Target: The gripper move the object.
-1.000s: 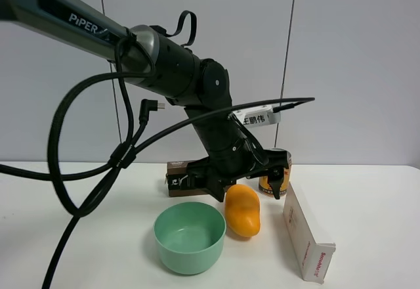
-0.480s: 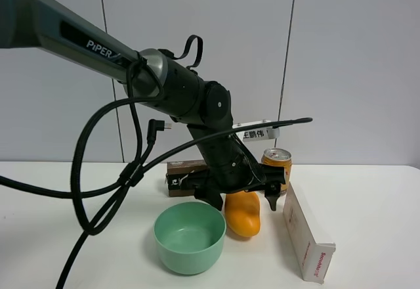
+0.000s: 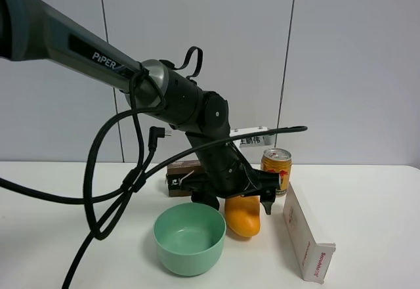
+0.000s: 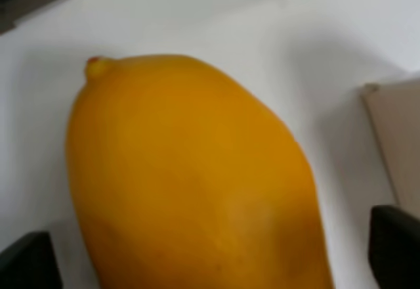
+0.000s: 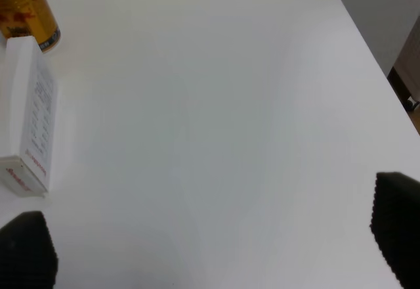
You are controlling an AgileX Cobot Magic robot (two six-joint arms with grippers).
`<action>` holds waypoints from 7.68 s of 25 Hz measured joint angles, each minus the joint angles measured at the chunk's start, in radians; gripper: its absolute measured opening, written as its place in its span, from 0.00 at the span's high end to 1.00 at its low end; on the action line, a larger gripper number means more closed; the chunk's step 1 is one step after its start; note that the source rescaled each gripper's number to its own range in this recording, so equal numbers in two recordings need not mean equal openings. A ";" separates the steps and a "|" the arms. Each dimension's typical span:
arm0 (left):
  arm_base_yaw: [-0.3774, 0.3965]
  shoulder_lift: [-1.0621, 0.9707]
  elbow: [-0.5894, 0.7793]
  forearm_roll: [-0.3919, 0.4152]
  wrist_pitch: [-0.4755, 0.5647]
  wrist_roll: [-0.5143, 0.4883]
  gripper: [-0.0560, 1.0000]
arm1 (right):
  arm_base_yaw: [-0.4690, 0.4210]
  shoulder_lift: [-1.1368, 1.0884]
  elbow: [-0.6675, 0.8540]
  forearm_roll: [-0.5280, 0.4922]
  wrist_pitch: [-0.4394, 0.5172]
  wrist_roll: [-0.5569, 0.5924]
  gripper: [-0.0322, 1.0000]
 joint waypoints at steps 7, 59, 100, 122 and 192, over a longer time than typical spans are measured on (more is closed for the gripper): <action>0.000 0.003 0.000 0.000 -0.002 0.001 0.25 | 0.000 0.000 0.000 0.000 0.000 0.000 0.00; 0.310 -0.488 0.513 0.163 0.165 0.134 0.93 | 0.000 0.000 0.000 0.000 0.000 0.000 0.00; 0.329 -0.359 0.595 0.208 -0.097 0.156 0.89 | 0.000 0.000 0.000 0.000 0.000 0.000 0.00; 0.360 -0.575 0.595 0.208 -0.085 0.142 0.01 | 0.000 0.000 0.000 0.000 0.000 0.000 0.00; 0.833 -2.366 1.220 0.148 0.578 0.226 0.00 | 0.000 0.000 0.000 0.000 0.000 0.000 0.00</action>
